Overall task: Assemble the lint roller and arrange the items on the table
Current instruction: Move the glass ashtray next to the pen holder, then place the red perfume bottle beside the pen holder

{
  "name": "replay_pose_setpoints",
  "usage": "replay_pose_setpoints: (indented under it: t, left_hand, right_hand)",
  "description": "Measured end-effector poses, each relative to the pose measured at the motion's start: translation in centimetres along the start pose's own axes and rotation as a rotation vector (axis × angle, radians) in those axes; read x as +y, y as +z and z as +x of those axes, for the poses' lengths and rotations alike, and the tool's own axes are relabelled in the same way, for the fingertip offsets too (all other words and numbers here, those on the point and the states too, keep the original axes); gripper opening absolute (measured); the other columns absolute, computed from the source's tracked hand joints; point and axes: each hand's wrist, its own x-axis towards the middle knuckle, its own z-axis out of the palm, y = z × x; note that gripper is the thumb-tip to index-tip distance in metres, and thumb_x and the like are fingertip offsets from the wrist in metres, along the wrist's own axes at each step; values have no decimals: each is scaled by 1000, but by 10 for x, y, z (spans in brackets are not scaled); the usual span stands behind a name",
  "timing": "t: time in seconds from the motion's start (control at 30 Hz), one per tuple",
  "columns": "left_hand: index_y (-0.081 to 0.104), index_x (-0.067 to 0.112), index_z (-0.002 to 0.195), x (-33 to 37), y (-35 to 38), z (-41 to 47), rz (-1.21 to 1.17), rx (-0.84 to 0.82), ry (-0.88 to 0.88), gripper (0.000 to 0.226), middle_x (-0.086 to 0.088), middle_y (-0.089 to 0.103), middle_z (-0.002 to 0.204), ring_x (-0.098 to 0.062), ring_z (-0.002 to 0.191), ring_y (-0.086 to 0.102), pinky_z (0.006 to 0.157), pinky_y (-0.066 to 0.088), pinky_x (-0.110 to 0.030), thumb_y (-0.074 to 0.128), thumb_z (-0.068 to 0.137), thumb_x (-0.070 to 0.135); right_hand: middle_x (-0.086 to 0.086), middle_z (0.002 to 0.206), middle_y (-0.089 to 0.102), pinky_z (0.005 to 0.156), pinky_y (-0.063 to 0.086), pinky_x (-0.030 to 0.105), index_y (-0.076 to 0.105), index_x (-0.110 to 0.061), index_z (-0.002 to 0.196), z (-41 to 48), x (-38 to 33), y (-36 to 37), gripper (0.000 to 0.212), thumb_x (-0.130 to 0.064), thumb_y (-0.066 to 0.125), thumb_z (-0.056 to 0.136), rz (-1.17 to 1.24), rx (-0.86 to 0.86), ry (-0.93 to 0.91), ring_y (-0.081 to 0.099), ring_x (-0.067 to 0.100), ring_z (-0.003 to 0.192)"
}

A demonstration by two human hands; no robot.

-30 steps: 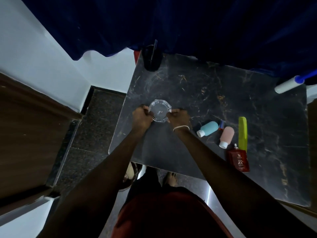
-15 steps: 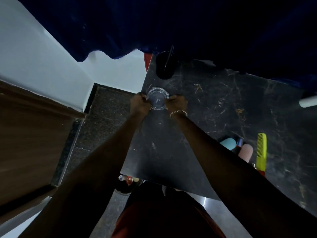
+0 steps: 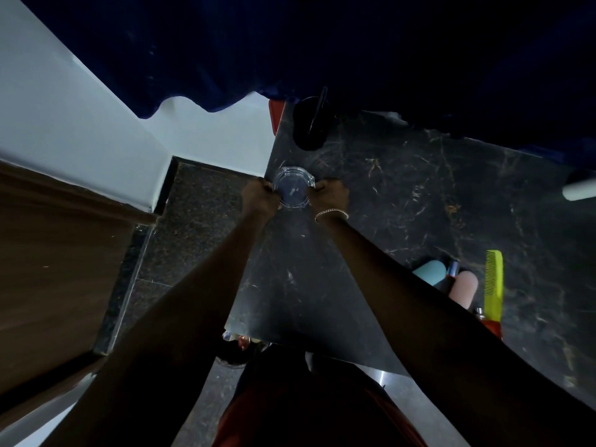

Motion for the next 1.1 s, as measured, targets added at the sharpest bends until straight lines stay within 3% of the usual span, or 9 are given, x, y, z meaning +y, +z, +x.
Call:
replay_pose_setpoints:
  t: [0.13,0.33,0.4,0.47,0.53,0.63,0.8,1.1]
  left_hand:
    - [78,-3,92,1,-2,-6,18,-19,22,17,-24,77,93,-34,91,76,84,62,-48,76,81,10]
    - [71,2,93,-9,-23,-28,193,30,216,41,-13,68,84,-36,90,69,72,47,-33,68,94,43]
    - [67,3,105,-13,-26,-41,269,59,368,41,-17,67,99,-37,99,64,80,49,-38,61,98,43]
    - [62,7,119,-15,-24,-59,375,99,540,44,-16,61,116,-34,106,60,84,51,-39,54,100,46]
    - [57,11,131,-18,-19,-75,443,140,668,46,-14,56,130,-33,112,59,88,53,-40,51,101,46]
    - [51,13,145,-21,-6,-100,539,143,820,52,-14,51,146,-33,129,53,103,51,-43,47,104,45]
    - [49,10,148,-14,20,-136,604,83,954,53,-14,47,154,-30,142,46,115,43,-45,44,107,41]
    - [50,8,148,9,85,-178,636,-77,1055,54,-13,45,157,-31,146,43,114,44,-49,44,105,38]
  right_hand:
    - [21,100,75,80,59,34,77,-4,97,1,-4,-3,26,-19,61,84,-1,-4,17,73,35,96]
    - [18,102,74,90,57,41,72,-4,97,-13,6,-24,29,-31,64,89,-63,-36,-127,69,35,102]
    - [18,107,72,90,55,42,70,-8,102,-26,12,-34,28,-31,63,89,-158,-14,-279,68,38,104]
    - [18,120,68,91,55,44,65,-11,119,-44,23,-42,36,-32,63,90,-182,19,-403,66,40,108]
    - [15,132,63,90,56,45,55,-12,135,-62,34,-50,49,-35,62,93,-182,66,-465,67,41,108]
    - [14,144,55,93,56,44,49,-8,143,-87,56,-64,58,-39,59,96,-228,141,-510,65,37,115]
    - [18,148,50,107,48,43,50,1,144,-114,94,-89,58,-35,60,99,-244,197,-530,55,31,132]
    - [23,141,54,106,51,45,54,4,136,-125,168,-135,54,-28,64,95,-191,306,-476,56,35,130]
